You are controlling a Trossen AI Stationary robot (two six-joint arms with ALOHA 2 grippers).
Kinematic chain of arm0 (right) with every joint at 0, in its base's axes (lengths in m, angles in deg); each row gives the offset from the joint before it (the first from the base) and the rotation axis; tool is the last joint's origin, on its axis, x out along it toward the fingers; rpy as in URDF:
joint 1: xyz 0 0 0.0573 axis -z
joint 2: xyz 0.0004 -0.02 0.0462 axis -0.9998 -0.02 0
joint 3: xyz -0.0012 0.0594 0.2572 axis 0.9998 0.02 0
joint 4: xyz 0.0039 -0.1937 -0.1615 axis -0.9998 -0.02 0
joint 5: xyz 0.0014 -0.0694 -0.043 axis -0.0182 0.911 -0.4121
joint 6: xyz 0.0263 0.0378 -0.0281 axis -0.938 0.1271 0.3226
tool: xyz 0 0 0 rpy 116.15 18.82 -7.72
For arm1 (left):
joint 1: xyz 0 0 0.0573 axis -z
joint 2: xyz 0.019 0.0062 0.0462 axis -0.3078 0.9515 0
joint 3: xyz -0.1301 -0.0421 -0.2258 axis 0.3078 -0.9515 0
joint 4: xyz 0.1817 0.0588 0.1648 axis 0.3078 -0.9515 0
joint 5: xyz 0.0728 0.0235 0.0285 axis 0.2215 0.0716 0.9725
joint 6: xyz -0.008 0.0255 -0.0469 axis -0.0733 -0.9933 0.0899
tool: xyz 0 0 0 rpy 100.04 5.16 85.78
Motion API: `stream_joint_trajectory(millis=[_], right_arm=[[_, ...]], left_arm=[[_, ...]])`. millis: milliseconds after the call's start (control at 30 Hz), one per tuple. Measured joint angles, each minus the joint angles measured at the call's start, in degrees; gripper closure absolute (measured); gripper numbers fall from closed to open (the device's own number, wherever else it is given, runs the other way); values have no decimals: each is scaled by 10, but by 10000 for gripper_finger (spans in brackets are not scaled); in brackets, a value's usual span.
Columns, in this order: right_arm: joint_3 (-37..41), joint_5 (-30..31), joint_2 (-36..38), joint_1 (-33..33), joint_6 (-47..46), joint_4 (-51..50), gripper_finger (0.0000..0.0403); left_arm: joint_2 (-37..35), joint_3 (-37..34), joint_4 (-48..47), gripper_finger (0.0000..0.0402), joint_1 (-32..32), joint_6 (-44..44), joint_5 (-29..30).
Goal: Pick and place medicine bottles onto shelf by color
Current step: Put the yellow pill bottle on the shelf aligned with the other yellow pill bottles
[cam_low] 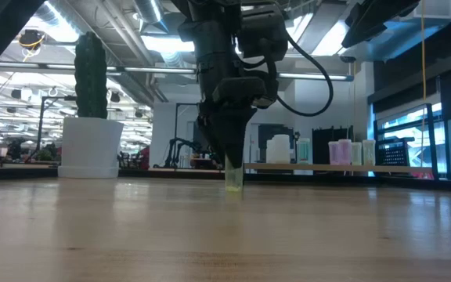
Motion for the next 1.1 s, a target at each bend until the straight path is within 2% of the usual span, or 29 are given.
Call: stream_joint_trajectory(millis=[367,733,1033,1100], right_arm=[[0,0,0,0,0,3,199],[0,0,0,0,-1,5,199],[0,0,0,0,-1,10,199],[0,-1,0,0,-37,16,199]], left_arm=[[-38,0,-35,198,-7,0,13],[-170,0,-94,200,-12,16,21],[-289,0,-130,200,49,72,138],[-308,0,-138,200,63,103,155]])
